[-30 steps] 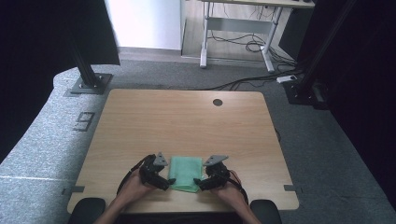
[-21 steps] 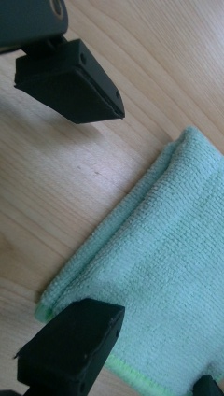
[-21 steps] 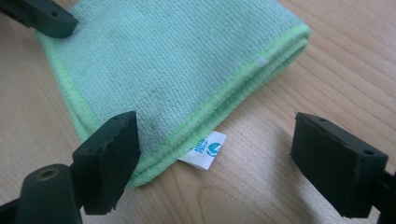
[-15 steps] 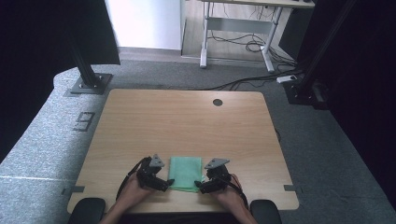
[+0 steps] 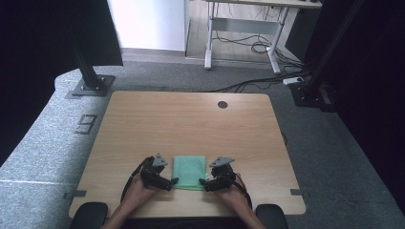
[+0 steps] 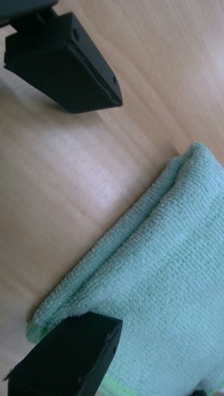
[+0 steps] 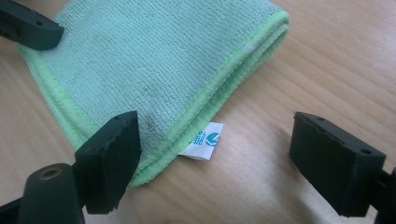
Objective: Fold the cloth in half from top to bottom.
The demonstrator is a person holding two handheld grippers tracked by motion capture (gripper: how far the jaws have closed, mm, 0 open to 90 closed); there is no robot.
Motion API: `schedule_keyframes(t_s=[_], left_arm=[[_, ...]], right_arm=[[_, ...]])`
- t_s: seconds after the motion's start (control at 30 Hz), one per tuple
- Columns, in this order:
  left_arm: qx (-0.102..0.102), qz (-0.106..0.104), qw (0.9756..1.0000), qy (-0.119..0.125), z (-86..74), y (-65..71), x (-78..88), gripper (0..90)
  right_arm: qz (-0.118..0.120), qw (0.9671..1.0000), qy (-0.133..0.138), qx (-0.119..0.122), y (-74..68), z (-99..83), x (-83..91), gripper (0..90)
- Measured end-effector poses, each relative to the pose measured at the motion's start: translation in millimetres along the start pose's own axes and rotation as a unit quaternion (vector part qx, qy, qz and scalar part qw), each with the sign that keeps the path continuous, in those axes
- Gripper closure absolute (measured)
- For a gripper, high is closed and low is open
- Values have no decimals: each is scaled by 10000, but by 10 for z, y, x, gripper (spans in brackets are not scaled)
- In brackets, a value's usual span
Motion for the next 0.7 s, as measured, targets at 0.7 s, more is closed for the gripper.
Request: schedule_keyframes(t_s=[0.7], left_arm=[[163,189,9997,-1,315,-330,-256,0]], right_arm=[[-278,9992,137,-266,413,226,-215,130]])
Point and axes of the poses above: each handheld gripper's, and its own axes: x roughly backward along the jaws, z roughly out of its top, y roughly to its right, the point moved 3 cm from there along -x, roughly forward along the jaws, and after that the axes turned 1 degree about -y, right-handed, at the moved point
